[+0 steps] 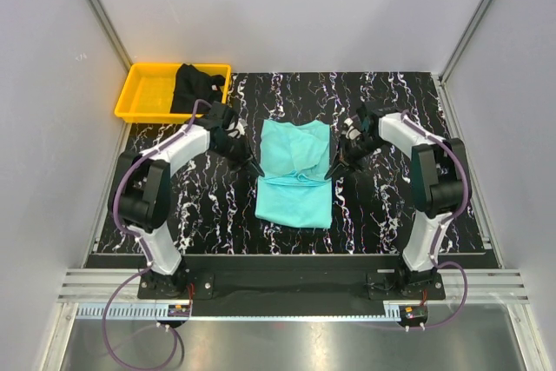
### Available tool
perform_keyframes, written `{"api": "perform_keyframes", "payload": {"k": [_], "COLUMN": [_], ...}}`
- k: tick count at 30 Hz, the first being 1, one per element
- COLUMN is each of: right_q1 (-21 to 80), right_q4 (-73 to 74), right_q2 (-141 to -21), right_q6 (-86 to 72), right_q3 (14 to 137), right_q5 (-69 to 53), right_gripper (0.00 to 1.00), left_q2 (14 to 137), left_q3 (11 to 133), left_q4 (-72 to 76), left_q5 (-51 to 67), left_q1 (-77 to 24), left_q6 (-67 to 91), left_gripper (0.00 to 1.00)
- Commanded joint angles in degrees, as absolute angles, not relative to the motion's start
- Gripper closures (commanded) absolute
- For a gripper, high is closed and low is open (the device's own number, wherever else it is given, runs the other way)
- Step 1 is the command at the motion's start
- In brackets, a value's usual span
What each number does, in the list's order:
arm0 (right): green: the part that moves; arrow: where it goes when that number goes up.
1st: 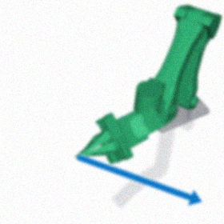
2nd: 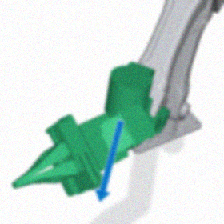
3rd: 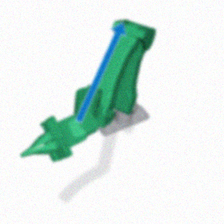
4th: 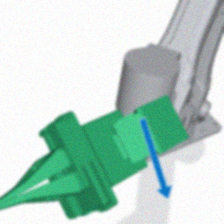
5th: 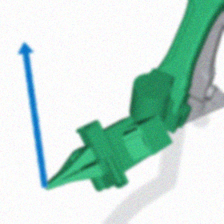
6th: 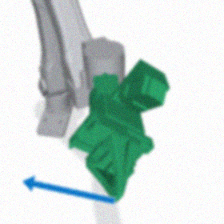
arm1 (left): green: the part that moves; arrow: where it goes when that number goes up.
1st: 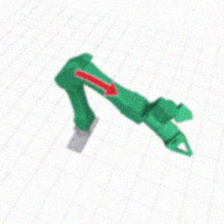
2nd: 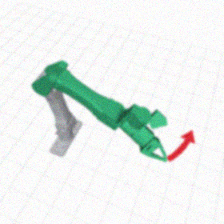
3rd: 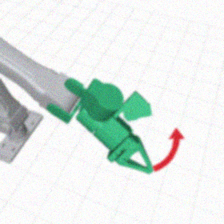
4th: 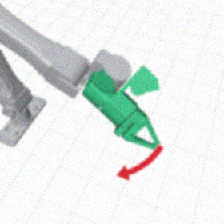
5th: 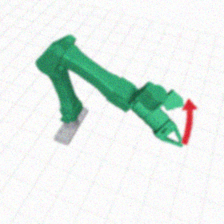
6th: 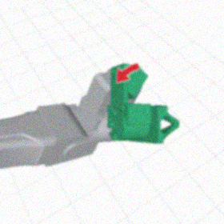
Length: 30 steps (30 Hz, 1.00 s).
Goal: Fold and stack the t-shirts
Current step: Fold the tshirt
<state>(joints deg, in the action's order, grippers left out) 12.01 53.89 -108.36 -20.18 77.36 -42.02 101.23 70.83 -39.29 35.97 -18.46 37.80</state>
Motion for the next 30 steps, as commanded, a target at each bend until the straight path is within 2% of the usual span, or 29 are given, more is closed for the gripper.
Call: {"api": "perform_keyframes", "payload": {"k": [1, 4, 6, 11, 14, 15, 16, 17, 18, 19, 21, 23, 26, 30], "right_q1": [11.6, 11.2, 11.2, 10.5, 10.0, 9.8, 9.6, 9.4, 9.2, 8.9, 7.2, 5.7, 5.4, 8.1], "right_q4": [53.9, 53.6, 53.4, 52.0, 50.7, 50.5, 49.9, 50.0, 50.1, 50.2, 50.2, 50.9, 54.7, 53.7], "right_q2": [-110.5, -112.5, -113.9, -117.1, -119.3, -119.9, -120.9, -121.6, -122.1, -122.3, -122.5, -121.6, -118.8, -111.0], "right_q6": [-17.7, -17.5, -17.3, -17.6, -17.3, -17.2, -17.3, -17.3, -17.4, -17.6, -18.7, -19.0, -17.1, -17.1], "right_q3": [80.8, 81.8, 82.6, 83.8, 84.5, 85.5, 86.1, 87.0, 89.3, 90.5, 94.1, 97.4, 99.4, 91.1], "right_q5": [-44.4, -44.4, -44.3, -44.0, -43.9, -43.9, -43.8, -43.2, -41.2, -40.4, -40.1, -39.3, -36.2, -37.4], "right_gripper": [0.98, 0.98, 0.94, 0.92, 0.83, 0.79, 0.69, 0.65, 0.61, 0.53, 0.44, 0.39, 0.36, 0.37], "left_q2": [103.0, 105.5, 107.0, 110.0, 112.1, 112.4, 112.6, 112.4, 112.1, 111.5, 109.4, 106.4, 101.5, 93.1], "left_q3": [74.3, 75.1, 75.5, 77.0, 78.3, 78.7, 79.4, 79.9, 80.3, 81.8, 85.5, 88.1, 88.5, 78.5], "left_q4": [-38.1, -38.0, -38.1, -38.1, -38.1, -38.4, -38.5, -38.6, -39.5, -40.2, -43.3, -46.2, -48.4, -46.8], "left_q5": [37.3, 37.3, 37.1, 35.2, 34.6, 34.6, 34.5, 33.5, 32.7, 31.7, 29.0, 26.1, 26.4, 32.0], "left_q1": [-17.7, -17.5, -17.3, -16.7, -16.1, -16.1, -15.9, -15.9, -15.9, -15.8, -15.9, -15.8, -15.8, -17.1], "left_q6": [35.4, 34.7, 34.1, 32.1, 31.3, 31.0, 30.8, 30.0, 29.3, 28.6, 25.9, 23.6, 22.2, 20.2], "left_gripper": [1.00, 1.00, 1.00, 0.95, 0.91, 0.83, 0.80, 0.74, 0.61, 0.55, 0.43, 0.39, 0.34, 0.33]}}
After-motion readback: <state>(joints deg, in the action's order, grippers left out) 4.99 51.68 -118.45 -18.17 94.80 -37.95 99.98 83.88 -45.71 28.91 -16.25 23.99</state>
